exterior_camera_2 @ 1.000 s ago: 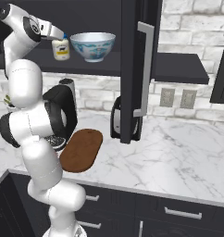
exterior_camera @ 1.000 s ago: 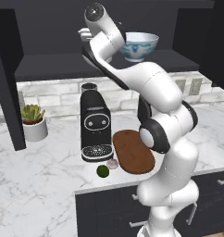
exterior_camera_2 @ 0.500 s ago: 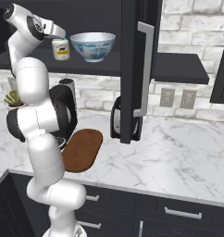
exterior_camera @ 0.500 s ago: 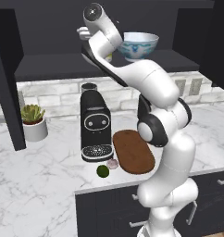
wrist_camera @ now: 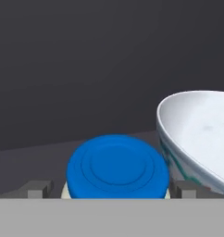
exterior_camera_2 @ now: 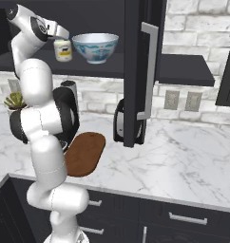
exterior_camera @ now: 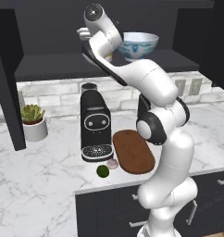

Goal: Open the cabinet. Place the bowl and condiment on the counter. Then place the lime and garlic on the cutting board.

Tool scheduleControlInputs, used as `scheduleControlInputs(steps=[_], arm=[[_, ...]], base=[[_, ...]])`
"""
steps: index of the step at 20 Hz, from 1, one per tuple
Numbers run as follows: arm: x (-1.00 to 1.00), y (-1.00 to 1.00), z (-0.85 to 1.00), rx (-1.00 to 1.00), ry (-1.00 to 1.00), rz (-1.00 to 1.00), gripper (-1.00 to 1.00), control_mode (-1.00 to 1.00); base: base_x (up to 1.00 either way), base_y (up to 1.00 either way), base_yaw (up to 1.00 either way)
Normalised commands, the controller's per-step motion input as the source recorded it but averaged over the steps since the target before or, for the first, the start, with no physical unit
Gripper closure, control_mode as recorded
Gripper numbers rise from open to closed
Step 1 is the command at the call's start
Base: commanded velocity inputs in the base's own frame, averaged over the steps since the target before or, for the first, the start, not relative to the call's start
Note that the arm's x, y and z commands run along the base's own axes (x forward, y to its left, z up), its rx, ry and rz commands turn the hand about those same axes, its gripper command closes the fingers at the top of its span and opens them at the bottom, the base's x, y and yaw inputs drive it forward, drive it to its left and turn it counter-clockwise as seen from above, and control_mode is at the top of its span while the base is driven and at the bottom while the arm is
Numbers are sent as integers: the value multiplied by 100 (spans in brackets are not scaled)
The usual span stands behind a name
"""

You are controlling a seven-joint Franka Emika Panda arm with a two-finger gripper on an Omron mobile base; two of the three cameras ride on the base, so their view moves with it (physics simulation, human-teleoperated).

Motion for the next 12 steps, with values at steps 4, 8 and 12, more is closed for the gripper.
scheduleControlInputs(steps=[4,8,12], arm=[[1,-17,-4,0,0,1,100,-100],[-24,-6,-13,0,-3,0,100,-100],[-84,0,-8,0,-6,0,100,-100]], base=[[0,0,0],[0,0,0],[0,0,0]])
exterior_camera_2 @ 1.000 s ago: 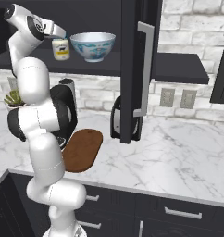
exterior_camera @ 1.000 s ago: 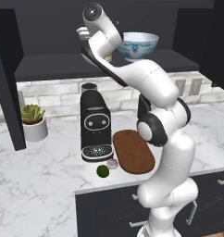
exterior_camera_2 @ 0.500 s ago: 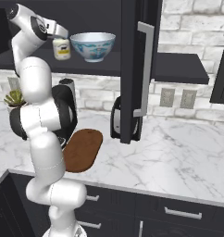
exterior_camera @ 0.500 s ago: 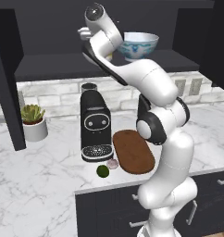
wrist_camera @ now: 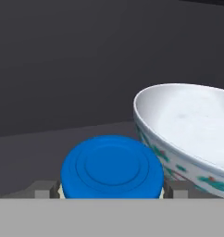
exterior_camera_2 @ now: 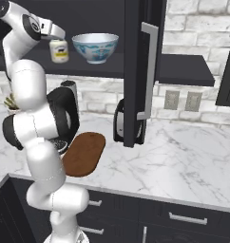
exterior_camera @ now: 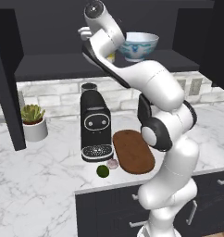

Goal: Open the cabinet. Place the bowl and condiment on the counter. Then place the lime and garlic on the cutting board.

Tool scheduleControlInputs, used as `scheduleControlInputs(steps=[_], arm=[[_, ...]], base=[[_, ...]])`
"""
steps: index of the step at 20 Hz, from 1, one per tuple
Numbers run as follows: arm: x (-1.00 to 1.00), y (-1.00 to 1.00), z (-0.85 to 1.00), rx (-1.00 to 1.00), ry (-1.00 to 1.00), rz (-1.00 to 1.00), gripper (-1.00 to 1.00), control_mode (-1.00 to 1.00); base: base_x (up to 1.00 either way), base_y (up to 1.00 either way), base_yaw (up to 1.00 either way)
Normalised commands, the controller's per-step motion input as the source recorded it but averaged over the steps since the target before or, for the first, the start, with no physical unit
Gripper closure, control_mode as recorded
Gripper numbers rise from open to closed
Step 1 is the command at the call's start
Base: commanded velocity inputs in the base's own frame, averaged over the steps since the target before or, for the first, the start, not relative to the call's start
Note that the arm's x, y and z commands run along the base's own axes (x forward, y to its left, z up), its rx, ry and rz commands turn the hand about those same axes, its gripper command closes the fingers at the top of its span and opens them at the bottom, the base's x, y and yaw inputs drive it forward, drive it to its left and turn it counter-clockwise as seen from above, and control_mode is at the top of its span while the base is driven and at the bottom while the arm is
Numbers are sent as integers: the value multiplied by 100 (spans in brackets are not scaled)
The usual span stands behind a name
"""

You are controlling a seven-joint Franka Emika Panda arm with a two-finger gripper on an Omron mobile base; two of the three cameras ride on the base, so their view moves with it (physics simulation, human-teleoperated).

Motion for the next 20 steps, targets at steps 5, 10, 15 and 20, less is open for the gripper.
scheduleControlInputs(steps=[5,10,15,20], arm=[[-96,0,-2,0,-5,0,100,-100],[-100,0,-1,-1,-10,2,100,-100],[-100,-19,-7,-1,-12,6,100,-100],[-92,-90,-32,0,-13,9,100,-100]], base=[[0,0,0],[0,0,0],[0,0,0],[0,0,0]])
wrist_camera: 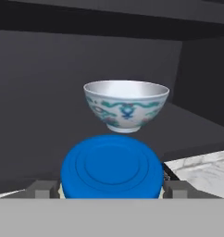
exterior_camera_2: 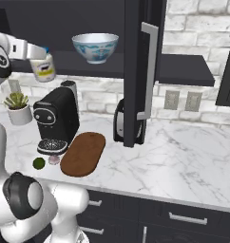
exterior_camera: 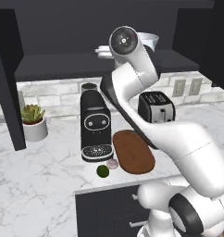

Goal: Open the cabinet. Place the bowl and condiment on the counter. Then place the lime and garlic on the cutting board.

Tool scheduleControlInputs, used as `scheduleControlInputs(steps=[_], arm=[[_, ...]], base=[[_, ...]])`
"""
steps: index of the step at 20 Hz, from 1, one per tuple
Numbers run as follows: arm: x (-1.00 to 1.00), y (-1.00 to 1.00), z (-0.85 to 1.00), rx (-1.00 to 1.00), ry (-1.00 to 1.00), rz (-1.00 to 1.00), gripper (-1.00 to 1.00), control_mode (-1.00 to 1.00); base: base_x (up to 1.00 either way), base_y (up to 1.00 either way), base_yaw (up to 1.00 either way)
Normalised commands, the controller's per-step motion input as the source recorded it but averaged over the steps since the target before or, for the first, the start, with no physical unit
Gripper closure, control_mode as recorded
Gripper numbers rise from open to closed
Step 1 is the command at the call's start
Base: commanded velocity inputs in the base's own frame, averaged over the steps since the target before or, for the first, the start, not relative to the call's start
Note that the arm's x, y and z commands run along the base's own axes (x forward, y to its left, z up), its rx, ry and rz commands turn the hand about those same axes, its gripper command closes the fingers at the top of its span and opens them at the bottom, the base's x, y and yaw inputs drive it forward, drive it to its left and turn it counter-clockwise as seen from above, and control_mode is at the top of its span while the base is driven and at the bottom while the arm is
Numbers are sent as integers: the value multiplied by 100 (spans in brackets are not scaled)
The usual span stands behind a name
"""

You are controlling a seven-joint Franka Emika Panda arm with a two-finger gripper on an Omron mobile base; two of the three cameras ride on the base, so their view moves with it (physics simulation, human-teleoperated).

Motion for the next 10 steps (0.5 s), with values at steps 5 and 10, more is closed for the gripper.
scheduleControlInputs(steps=[5,10], arm=[[-65,-98,-45,-1,-2,0,100,-100],[-13,-64,-69,-10,0,0,100,-100]], base=[[0,0,0],[0,0,0]])
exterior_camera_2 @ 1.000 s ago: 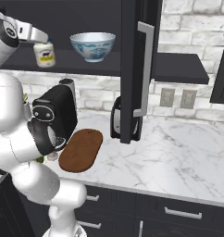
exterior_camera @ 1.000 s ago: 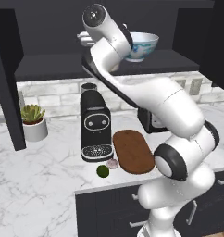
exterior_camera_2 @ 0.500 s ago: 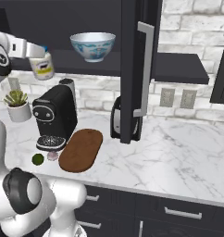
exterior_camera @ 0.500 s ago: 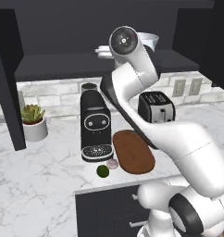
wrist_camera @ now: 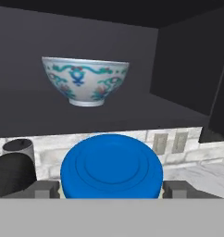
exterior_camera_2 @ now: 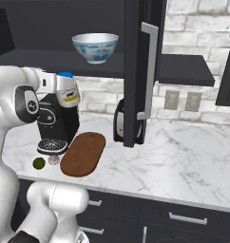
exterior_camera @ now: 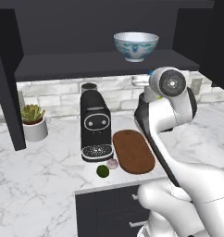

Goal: Open the cabinet. Place the bowl and condiment on the counter. Then place the lime and garlic on the cutting board.

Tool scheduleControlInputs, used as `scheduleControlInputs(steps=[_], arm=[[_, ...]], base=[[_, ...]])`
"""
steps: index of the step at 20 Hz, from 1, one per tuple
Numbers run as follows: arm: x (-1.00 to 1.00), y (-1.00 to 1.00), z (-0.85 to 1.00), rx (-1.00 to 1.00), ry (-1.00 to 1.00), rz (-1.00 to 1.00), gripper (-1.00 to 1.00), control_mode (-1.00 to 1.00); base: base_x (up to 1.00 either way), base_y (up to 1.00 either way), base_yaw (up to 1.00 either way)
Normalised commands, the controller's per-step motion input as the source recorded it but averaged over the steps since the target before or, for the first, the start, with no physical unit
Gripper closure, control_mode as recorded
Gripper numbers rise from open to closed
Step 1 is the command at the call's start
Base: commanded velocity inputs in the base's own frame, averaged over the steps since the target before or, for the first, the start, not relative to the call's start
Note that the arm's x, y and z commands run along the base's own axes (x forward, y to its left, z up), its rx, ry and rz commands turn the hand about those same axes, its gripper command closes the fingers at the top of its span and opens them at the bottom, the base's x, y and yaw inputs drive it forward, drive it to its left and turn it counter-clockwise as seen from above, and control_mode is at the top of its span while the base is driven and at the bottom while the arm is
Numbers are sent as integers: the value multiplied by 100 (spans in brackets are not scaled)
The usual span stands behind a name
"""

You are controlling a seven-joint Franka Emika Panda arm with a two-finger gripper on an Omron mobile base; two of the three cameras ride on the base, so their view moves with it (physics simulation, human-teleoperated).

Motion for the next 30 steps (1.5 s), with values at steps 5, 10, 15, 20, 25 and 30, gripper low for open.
scheduleControlInputs(steps=[5,10,15,20,25,30], arm=[[5,-35,-78,-8,1,0,100,-100],[19,-43,-90,-3,2,0,100,-100],[42,-33,-99,-3,4,0,100,-100],[67,-12,-82,-3,9,0,100,-100],[73,-26,-51,0,10,0,100,-100],[52,-30,-59,0,6,0,100,-100]], base=[[0,0,0],[0,0,0],[0,0,0],[0,0,0],[0,0,0],[0,0,0]])
